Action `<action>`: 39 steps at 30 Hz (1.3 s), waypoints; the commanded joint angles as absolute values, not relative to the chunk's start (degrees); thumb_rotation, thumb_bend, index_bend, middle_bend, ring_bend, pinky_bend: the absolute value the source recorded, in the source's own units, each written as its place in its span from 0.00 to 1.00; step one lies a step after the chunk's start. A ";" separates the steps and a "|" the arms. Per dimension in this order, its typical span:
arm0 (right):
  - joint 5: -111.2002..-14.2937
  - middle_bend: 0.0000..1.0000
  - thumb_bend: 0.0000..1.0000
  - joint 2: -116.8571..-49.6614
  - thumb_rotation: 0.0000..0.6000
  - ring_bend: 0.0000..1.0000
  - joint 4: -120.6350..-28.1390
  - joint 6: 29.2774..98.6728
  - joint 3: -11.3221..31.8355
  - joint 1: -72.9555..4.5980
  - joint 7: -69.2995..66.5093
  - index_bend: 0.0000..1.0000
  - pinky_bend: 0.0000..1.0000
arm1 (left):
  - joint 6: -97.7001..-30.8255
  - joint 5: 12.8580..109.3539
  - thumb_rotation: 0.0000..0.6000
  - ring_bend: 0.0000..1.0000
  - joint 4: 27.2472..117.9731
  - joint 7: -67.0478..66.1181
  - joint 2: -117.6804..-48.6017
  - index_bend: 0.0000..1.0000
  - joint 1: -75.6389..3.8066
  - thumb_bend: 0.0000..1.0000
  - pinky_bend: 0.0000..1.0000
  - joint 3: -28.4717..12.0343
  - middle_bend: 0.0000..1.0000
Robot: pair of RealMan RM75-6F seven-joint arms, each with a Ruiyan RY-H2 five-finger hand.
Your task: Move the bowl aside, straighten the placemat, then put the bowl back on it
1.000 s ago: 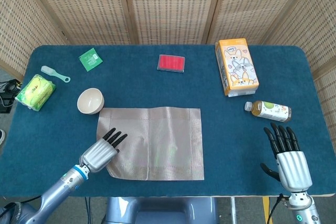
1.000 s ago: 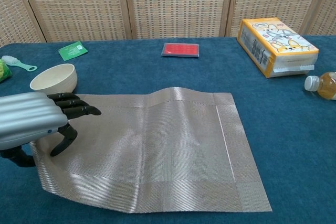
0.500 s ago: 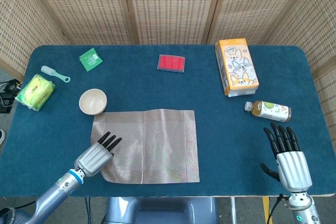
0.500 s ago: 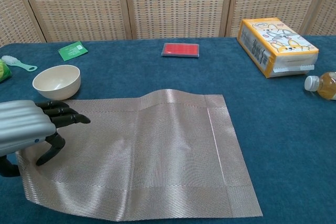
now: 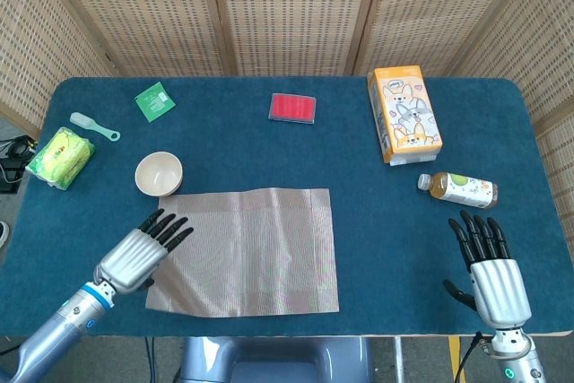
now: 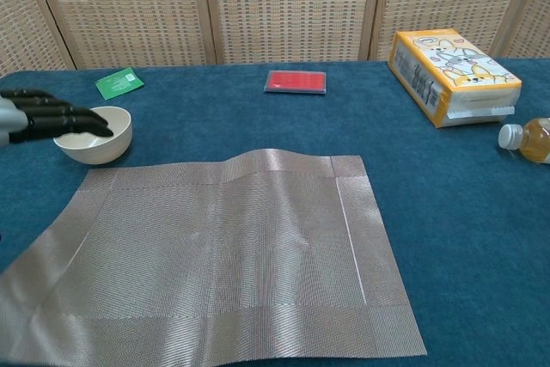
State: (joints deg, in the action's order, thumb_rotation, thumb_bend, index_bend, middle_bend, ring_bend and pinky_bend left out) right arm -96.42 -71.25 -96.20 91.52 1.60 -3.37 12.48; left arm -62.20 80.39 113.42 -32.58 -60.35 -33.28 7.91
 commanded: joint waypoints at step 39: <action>-94.74 0.00 0.00 -71.47 1.00 0.00 -95.81 89.32 2.00 -3.92 12.24 0.00 0.00 | -48.17 72.27 1.00 0.00 52.71 2.64 -91.92 0.74 -40.60 0.40 0.00 -6.79 0.00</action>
